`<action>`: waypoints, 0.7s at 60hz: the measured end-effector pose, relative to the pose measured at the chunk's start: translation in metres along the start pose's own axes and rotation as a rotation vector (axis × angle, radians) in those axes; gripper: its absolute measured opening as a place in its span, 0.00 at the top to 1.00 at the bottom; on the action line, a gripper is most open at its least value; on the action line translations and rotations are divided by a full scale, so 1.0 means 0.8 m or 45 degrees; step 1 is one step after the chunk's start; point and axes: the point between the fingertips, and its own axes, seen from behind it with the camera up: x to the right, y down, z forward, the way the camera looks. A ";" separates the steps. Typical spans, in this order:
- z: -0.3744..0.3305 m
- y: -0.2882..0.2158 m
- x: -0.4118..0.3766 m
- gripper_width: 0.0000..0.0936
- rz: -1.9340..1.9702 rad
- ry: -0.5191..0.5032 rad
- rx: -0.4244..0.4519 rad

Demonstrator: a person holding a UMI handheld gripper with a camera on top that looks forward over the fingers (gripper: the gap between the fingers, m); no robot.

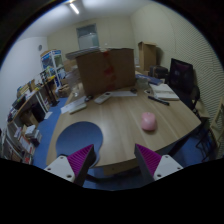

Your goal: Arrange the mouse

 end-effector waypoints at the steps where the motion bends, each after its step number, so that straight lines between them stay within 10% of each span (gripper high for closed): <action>1: 0.005 0.000 0.010 0.11 0.002 0.005 0.001; 42: 0.228 -0.067 0.178 0.13 -0.185 -0.006 0.076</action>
